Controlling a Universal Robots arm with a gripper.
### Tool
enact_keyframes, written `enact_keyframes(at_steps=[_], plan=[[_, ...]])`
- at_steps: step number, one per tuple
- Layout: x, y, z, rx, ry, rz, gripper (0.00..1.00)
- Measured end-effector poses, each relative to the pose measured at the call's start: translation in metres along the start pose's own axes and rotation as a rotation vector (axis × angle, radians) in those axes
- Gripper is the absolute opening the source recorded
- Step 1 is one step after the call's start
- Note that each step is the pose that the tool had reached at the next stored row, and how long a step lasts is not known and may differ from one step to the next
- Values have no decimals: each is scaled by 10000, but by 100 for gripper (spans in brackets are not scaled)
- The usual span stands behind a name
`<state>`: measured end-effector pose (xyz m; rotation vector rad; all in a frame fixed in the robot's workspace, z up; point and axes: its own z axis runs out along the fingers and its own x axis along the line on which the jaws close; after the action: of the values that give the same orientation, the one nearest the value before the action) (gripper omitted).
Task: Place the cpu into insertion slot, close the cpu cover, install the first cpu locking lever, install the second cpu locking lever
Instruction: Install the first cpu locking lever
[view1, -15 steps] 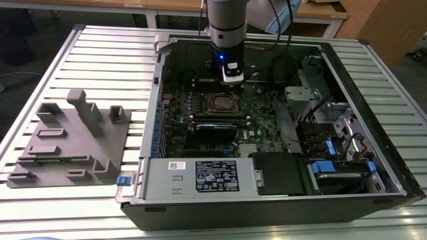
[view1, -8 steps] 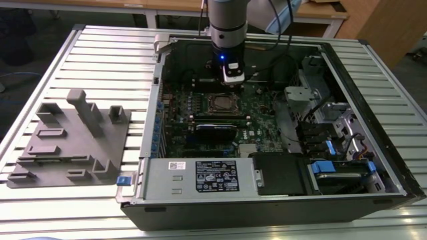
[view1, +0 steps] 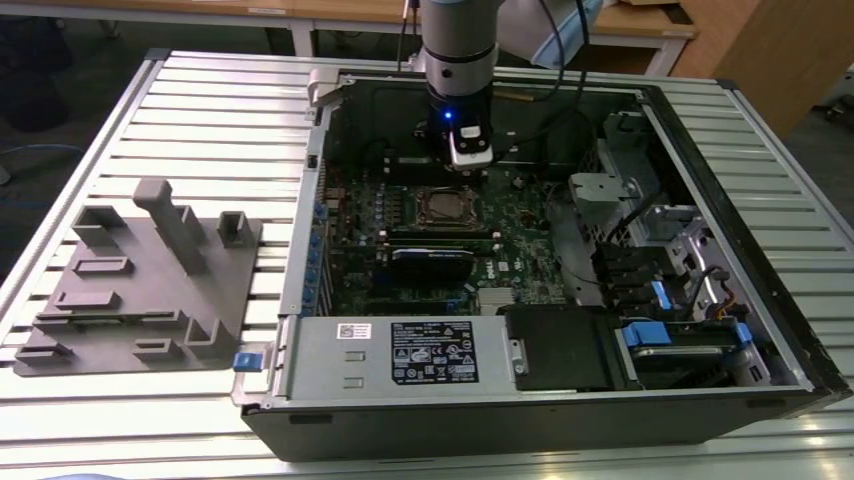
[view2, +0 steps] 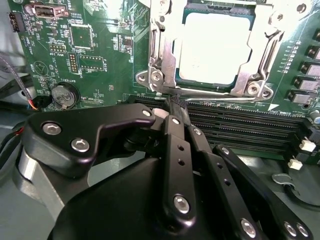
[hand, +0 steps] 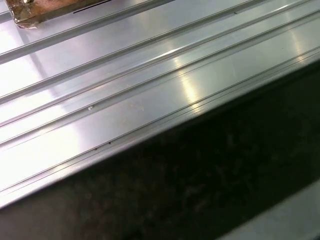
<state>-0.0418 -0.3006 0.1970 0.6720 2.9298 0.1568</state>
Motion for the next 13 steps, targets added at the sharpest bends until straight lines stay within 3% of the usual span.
enact_keyframes(at_steps=[8,13], plan=[[4,3,-12,38,-24,-9,11],[45,-17,-18,-45,-173,-21,11]])
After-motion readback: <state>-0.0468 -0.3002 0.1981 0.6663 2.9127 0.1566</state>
